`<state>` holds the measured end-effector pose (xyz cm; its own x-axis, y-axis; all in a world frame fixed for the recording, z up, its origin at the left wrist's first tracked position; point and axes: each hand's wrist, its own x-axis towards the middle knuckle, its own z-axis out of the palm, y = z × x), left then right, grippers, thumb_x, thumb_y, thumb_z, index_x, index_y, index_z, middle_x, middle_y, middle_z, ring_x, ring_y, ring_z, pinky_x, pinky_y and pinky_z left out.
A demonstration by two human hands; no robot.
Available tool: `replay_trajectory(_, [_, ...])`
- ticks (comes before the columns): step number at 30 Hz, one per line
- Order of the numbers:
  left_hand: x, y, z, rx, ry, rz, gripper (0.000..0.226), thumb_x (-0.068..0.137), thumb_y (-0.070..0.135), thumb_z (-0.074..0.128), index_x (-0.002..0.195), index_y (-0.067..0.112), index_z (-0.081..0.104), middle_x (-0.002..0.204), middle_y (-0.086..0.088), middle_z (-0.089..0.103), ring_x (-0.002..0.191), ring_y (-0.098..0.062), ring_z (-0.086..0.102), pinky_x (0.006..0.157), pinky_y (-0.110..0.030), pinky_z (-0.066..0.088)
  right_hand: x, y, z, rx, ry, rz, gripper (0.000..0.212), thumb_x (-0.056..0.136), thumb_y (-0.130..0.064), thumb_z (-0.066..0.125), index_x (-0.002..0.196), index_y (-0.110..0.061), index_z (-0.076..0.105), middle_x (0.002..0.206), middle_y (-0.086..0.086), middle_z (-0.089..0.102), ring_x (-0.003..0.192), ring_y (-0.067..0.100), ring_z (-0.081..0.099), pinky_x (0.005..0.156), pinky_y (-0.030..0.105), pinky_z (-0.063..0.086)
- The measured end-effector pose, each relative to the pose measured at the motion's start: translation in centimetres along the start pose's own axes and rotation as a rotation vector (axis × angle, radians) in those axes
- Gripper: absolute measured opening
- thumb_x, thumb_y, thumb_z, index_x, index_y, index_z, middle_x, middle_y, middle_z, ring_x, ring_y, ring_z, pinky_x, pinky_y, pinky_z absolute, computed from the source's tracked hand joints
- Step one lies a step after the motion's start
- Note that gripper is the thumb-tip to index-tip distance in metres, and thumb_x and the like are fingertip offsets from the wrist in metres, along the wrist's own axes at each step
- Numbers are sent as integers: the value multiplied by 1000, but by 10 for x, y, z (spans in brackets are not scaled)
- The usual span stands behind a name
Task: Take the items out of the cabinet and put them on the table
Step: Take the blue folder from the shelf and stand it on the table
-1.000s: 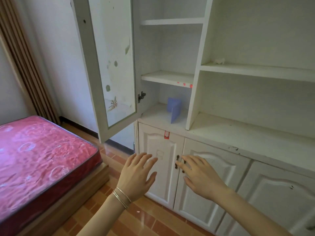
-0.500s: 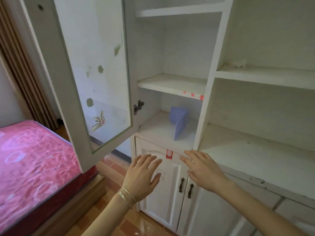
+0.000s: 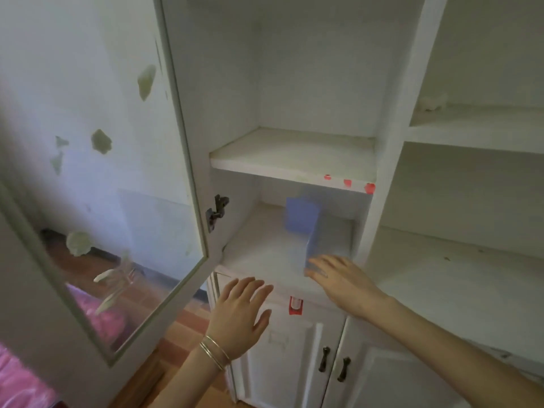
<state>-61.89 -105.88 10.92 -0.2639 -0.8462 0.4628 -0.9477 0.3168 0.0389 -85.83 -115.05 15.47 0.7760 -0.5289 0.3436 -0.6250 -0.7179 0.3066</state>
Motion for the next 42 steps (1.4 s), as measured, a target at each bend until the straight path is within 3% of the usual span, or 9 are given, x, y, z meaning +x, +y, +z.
replay_trajectory(3, [17,-21,16,-28,9,35,41,82,42,46,116,25,60,113,4,64,106,-20,60,93,-41,47,25,13,12,-50,37,-32,35,67,-6,50,94,-14,69,106,12,67,95,30,65,63,35,56])
replay_trajectory(5, [28,-30,26,-48,11,48,40,82,42,47,116,25,60,112,5,64,106,-19,60,92,-41,48,38,22,17,-70,42,-48,48,67,-9,31,93,-12,71,106,13,68,95,32,66,62,36,56])
replay_trajectory(7, [36,-34,35,-63,19,57,41,82,41,47,116,25,61,112,4,65,105,-20,61,91,-40,48,44,27,21,-110,6,-45,36,66,-5,49,94,-12,71,107,14,68,97,33,65,64,39,57])
replay_trajectory(10, [44,-37,48,-72,3,82,41,82,42,46,116,25,61,111,5,65,105,-19,60,92,-40,47,53,37,35,-80,-76,-27,51,50,-1,82,98,-13,69,112,15,66,102,34,63,71,43,56])
replay_trajectory(14, [60,-41,59,-80,17,27,41,82,42,45,115,25,62,110,5,66,103,-19,62,91,-40,49,71,54,60,-58,-48,-84,28,55,-11,66,82,-16,70,92,9,69,85,28,66,66,32,53])
replay_trajectory(19, [76,-43,71,-36,-13,5,42,82,44,46,116,26,62,111,6,66,105,-18,61,92,-40,48,87,69,77,-85,-52,-153,27,47,-15,83,64,-18,62,66,-1,60,69,21,58,64,30,38])
replay_trajectory(24, [89,-42,79,-3,-59,-49,45,83,51,44,118,27,60,113,7,65,106,-17,60,94,-40,47,92,73,77,12,67,-206,29,49,-17,86,68,-21,65,66,-4,62,66,18,58,55,24,42])
replay_trajectory(32, [97,-41,62,-40,88,-10,43,81,50,46,111,26,64,106,9,66,100,-13,62,89,-33,48,84,61,40,104,239,-201,18,71,-3,61,83,-14,69,76,0,68,66,19,60,45,25,45])
replay_trajectory(42, [70,-43,17,-151,353,114,17,84,30,53,88,21,67,81,8,67,72,-13,60,77,-25,38,50,-11,-13,277,301,98,12,87,-23,56,84,-17,66,81,-5,67,74,13,60,51,27,47])
